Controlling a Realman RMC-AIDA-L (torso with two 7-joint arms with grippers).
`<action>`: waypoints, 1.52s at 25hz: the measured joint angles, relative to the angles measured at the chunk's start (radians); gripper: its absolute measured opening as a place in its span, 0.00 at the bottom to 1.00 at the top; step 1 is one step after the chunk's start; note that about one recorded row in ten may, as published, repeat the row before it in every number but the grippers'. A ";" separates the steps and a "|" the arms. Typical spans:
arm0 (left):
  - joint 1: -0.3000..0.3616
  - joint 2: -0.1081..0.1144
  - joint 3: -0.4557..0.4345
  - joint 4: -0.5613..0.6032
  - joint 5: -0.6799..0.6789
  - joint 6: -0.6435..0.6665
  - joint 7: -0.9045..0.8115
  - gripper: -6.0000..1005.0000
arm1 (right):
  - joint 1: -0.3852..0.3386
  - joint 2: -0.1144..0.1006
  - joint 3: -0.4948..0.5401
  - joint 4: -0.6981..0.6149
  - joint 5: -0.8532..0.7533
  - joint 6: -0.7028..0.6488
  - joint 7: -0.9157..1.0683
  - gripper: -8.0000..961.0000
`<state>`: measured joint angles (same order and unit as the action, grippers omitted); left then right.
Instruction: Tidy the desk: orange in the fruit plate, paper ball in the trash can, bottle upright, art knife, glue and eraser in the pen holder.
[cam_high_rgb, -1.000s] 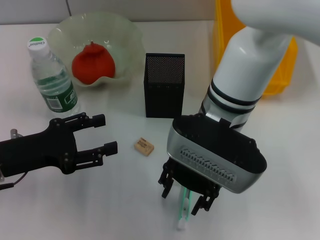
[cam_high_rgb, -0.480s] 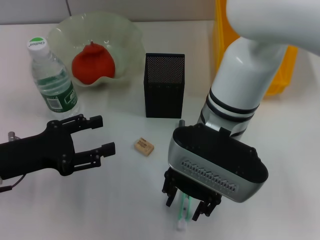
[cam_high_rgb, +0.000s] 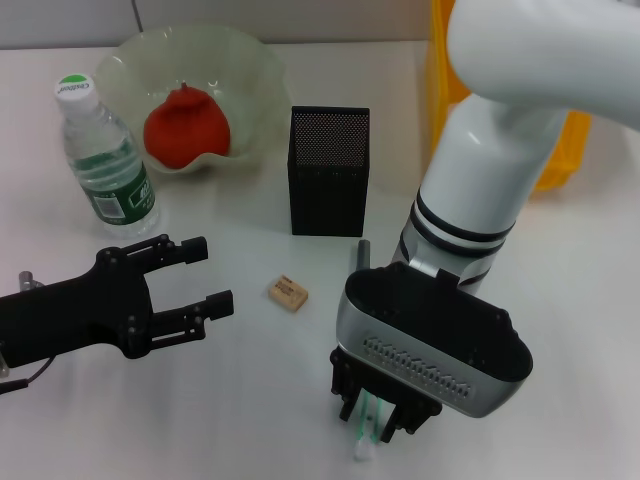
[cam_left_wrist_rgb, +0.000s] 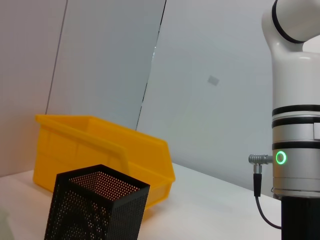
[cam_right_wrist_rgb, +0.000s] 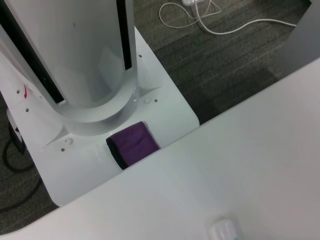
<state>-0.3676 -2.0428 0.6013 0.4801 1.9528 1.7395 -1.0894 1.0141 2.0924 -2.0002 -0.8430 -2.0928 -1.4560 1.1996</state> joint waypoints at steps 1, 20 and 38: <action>0.000 0.000 0.000 0.000 0.000 0.000 0.000 0.77 | 0.000 0.000 -0.001 0.000 0.000 0.000 0.000 0.49; 0.001 0.000 -0.019 0.000 -0.002 0.009 0.009 0.77 | -0.002 0.000 -0.003 0.001 0.000 0.000 0.000 0.26; 0.001 0.002 -0.026 0.000 -0.002 0.012 0.011 0.77 | -0.004 0.000 0.027 -0.007 -0.007 -0.008 0.001 0.22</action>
<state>-0.3666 -2.0412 0.5756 0.4801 1.9509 1.7515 -1.0782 1.0097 2.0923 -1.9735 -0.8499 -2.0997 -1.4642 1.2006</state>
